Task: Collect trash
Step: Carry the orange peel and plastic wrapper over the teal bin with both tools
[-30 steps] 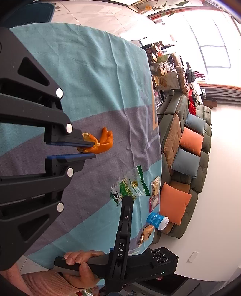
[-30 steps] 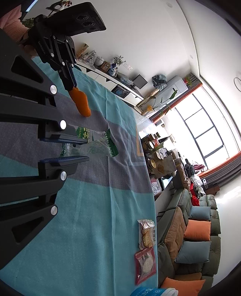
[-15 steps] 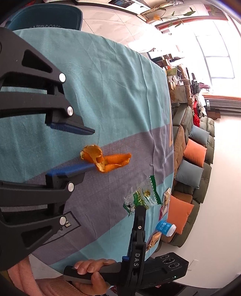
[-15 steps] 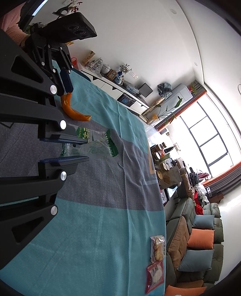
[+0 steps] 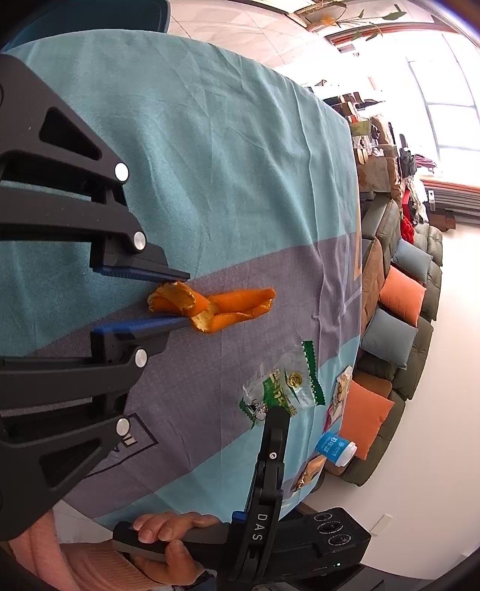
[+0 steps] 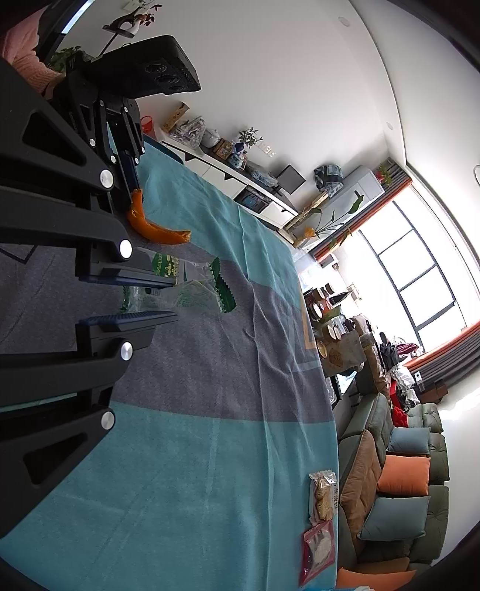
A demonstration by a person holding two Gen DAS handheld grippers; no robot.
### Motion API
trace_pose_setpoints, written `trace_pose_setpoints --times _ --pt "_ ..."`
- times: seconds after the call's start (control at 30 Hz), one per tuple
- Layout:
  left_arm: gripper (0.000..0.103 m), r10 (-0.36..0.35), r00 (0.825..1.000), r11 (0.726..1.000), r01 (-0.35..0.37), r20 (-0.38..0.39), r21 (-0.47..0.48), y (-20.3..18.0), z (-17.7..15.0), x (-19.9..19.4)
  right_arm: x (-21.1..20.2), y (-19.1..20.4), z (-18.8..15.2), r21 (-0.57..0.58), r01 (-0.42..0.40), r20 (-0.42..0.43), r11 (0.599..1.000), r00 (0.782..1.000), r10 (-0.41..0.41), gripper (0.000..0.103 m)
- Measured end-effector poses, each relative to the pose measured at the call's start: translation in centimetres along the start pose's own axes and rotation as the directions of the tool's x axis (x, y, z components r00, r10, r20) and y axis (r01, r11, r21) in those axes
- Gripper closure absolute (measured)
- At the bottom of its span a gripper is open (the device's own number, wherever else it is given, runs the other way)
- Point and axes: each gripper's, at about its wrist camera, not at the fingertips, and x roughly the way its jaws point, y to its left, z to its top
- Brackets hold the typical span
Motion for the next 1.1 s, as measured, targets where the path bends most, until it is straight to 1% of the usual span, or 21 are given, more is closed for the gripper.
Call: trace_pose_setpoints --times 0.23,0.43,0.57,1.1 --pt "0.09 0.007 1.0 1.0 -0.007 0.018 -0.02 -0.1 -0.3 -0.5 -0.1 0.2 -0.1 -0.008 -0.008 0.002 1.0 1.0 0.008 0.091" --pt "0.091 0.027 0.999 0.999 -0.026 0.036 -0.025 -0.2 -0.6 -1.8 -0.2 0.7 -0.2 -0.02 -0.026 0.003 0.999 1.0 0.026 0.091" --pt "0.091 0.054 0.997 0.998 -0.053 0.051 -0.026 -0.3 -1.0 -2.8 -0.2 1.3 -0.4 -0.03 -0.042 0.002 0.999 0.999 0.042 0.091" --pt "0.091 0.125 0.987 0.99 -0.116 0.104 -0.084 1.7 -3.0 -7.7 0.9 5.4 -1.1 -0.085 -0.113 -0.027 0.99 0.993 0.111 0.091"
